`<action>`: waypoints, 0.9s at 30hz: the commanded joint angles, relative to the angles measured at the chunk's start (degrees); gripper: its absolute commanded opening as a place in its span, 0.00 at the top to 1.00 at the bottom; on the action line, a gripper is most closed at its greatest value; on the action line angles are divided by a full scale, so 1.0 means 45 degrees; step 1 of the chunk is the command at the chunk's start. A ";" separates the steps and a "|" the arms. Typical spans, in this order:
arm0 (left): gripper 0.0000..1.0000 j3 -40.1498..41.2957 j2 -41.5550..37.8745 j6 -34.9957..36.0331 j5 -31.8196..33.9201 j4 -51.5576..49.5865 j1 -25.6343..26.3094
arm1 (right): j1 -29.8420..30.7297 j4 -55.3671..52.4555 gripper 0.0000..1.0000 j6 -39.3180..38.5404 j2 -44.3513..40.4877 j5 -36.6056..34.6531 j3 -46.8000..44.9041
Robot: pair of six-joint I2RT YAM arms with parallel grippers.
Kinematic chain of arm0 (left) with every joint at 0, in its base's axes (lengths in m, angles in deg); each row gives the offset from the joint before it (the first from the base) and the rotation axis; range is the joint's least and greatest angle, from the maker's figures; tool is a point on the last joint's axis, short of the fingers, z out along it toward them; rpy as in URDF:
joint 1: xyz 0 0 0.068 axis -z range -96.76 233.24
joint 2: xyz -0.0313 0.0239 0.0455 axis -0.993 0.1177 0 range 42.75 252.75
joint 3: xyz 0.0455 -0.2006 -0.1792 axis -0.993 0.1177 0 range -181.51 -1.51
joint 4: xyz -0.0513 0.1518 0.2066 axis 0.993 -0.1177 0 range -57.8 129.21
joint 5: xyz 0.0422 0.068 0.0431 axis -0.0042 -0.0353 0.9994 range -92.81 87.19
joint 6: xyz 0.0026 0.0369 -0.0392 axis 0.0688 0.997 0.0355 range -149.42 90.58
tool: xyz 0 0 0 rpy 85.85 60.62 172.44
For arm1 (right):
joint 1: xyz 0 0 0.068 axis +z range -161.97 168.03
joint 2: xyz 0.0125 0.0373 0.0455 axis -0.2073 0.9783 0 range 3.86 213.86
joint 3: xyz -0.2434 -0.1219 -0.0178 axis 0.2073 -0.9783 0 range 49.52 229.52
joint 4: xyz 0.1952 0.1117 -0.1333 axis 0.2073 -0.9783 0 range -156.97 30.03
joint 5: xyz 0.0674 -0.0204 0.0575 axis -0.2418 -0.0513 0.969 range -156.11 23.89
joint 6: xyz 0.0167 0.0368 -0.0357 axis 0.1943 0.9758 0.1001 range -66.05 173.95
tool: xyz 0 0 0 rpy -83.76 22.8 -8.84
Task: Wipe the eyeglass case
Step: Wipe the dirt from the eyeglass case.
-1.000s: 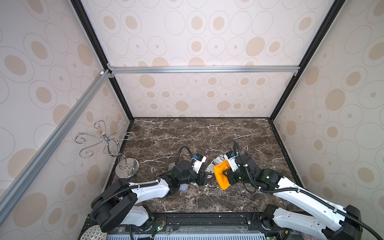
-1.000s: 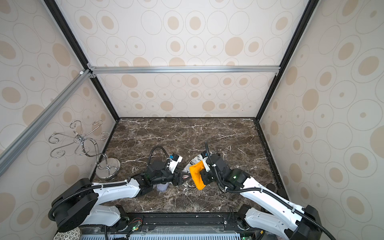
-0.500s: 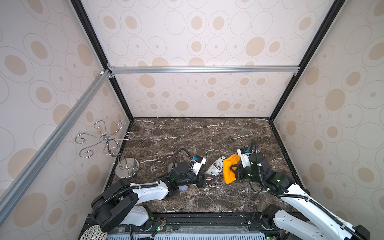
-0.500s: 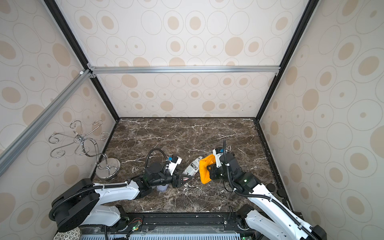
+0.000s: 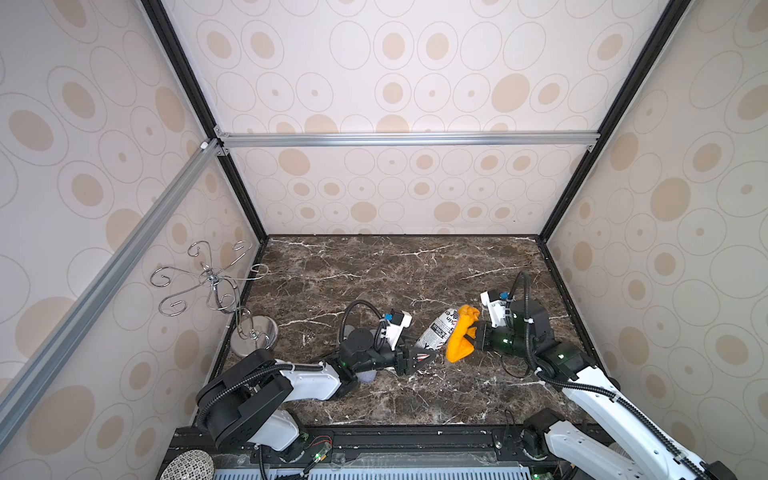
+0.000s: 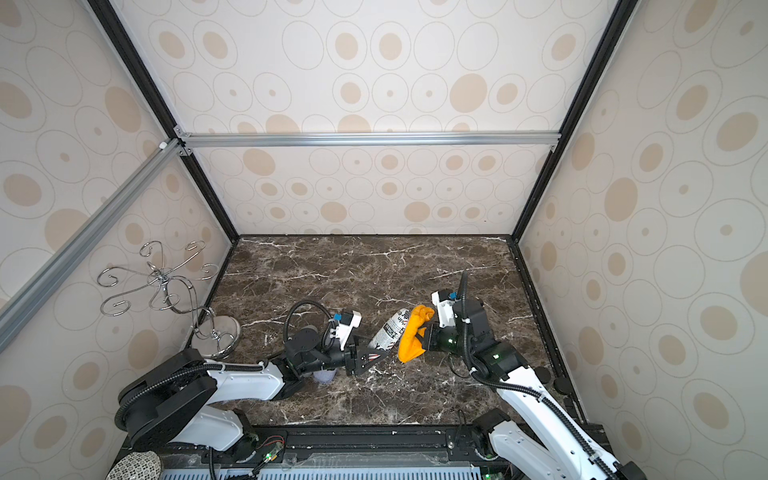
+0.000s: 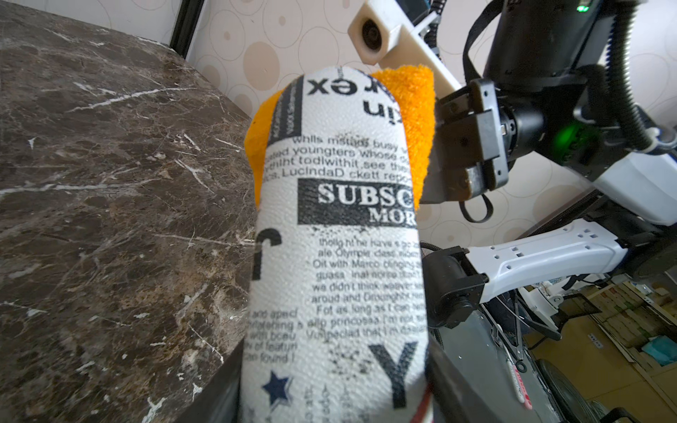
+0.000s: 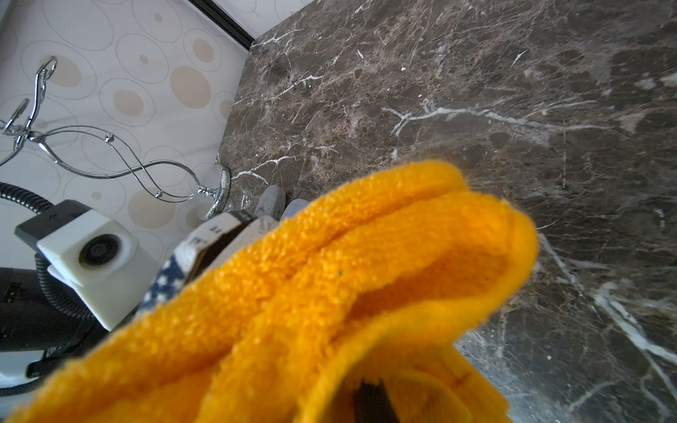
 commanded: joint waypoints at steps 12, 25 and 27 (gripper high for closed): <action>0.52 -0.1346 0.0362 0.0185 -0.0669 0.0666 0.0158 | -0.0035 0.2513 1.00 0.1228 0.0271 0.2721 -0.0877; 0.52 -0.1502 0.0365 0.0136 -0.0594 0.0711 0.0148 | 0.0076 0.3459 1.00 0.1465 0.0005 0.2850 -0.1427; 0.52 -0.1522 0.0282 0.0200 -0.0532 0.0591 0.0158 | 0.0082 0.3564 1.00 0.1493 0.0037 0.2947 -0.1399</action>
